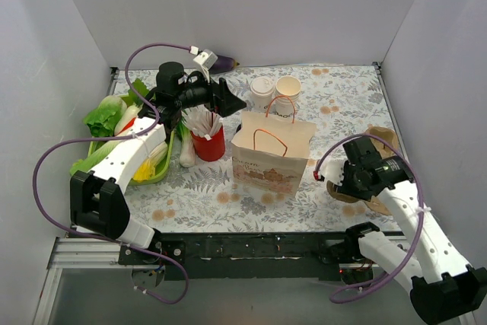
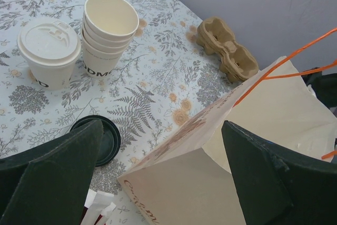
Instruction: Pack the takeout coffee
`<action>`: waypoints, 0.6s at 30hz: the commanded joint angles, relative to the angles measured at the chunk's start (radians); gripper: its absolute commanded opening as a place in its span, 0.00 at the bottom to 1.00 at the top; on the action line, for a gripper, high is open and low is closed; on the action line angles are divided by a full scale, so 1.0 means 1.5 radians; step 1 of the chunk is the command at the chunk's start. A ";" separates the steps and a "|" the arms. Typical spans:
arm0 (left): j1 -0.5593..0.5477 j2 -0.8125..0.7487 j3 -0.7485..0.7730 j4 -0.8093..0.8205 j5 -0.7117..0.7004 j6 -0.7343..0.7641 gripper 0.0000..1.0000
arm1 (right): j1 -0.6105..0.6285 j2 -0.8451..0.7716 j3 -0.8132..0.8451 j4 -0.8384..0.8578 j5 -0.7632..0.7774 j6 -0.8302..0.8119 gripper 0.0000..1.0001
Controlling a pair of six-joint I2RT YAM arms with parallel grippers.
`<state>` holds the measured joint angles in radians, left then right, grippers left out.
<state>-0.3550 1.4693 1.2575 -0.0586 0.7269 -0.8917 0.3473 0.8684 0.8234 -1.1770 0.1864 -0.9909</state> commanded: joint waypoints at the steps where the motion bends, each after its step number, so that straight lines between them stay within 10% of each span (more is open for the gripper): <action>1: 0.006 0.016 0.039 0.011 0.016 -0.009 0.98 | -0.005 -0.027 0.086 -0.073 0.040 0.046 0.01; 9: 0.006 0.047 0.102 -0.029 0.028 0.031 0.97 | -0.043 0.100 0.421 0.115 0.022 0.234 0.01; 18: 0.003 0.023 0.131 -0.130 0.003 0.109 0.96 | -0.120 0.326 0.933 0.121 -0.410 0.388 0.01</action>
<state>-0.3515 1.5524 1.4097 -0.1555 0.7483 -0.8082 0.1730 1.3113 2.0476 -1.0111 -0.0727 -0.5488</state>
